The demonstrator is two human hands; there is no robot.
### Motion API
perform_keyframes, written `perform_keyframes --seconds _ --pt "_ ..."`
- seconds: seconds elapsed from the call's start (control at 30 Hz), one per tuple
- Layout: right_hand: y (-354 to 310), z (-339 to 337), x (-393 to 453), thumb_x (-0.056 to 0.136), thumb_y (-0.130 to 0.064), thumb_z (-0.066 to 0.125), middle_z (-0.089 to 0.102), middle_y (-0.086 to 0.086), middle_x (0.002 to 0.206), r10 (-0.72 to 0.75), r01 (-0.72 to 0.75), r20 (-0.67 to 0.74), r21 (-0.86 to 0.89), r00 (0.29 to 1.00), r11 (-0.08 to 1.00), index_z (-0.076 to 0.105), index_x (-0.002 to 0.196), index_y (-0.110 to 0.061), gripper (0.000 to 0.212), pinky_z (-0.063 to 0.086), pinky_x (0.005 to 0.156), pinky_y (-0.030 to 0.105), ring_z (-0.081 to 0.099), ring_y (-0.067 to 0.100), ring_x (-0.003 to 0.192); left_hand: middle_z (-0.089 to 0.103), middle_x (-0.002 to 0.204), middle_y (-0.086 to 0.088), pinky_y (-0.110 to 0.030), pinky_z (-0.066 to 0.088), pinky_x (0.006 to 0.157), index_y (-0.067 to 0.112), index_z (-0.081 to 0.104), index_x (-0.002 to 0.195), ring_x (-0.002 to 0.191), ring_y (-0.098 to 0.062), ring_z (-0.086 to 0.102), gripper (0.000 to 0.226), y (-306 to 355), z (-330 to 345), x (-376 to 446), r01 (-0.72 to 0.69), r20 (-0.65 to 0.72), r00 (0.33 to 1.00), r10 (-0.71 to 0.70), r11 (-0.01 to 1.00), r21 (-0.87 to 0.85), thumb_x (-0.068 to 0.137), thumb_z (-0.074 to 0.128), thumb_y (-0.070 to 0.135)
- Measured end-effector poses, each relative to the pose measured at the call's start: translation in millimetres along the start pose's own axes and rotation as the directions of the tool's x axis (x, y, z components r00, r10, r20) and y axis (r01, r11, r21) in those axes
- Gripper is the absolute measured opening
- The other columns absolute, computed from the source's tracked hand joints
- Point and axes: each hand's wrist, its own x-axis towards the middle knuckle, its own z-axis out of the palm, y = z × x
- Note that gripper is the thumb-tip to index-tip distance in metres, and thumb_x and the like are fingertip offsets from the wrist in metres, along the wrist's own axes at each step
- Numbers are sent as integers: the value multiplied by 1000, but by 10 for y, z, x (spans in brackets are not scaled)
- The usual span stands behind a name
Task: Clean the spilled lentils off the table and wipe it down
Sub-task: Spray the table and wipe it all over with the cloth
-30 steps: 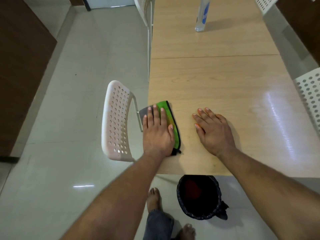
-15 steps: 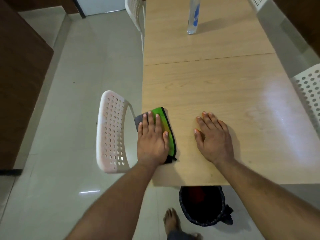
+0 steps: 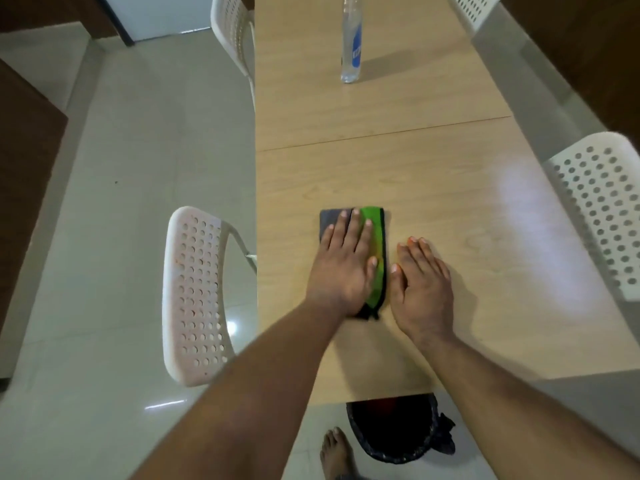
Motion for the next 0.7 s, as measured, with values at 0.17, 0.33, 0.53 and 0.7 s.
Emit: perform_keyframes --seconds 0.17,0.33,0.53,0.7 --pt "409 -308 211 97 -30 44 63 6 148 -261 272 166 -46 951 961 69 137 -16 50 44 110 41 55 21 142 -15 176 -6 -48 7 132 18 1 169 162 -22 -18 67 -463 -50 -699 26 27 999 -25 1000 -18 111 16 48" --pt "789 -392 420 97 -26 44 58 3 153 -446 479 260 -76 856 875 63 144 -19 51 42 105 41 53 18 143 2 177 -12 -48 6 132 15 12 169 163 -28 -4 69 -823 -154 -83 183 -53 982 -182 983 18 108 15 48" --pt "880 -328 412 100 -25 47 57 3 154 -429 447 188 -66 884 892 62 146 -18 49 38 113 41 49 16 146 6 176 -12 -50 7 131 15 15 169 163 -32 2 73 -249 -109 1034 248 -53 968 -246 968 39 104 16 49" --pt "838 -369 386 100 -30 42 56 17 152 -181 199 121 -161 976 967 59 145 -4 55 38 118 45 48 30 146 7 177 -10 -50 10 131 16 18 169 163 -30 1 70 696 21 679 59 -48 997 -58 998 36 106 21 48"
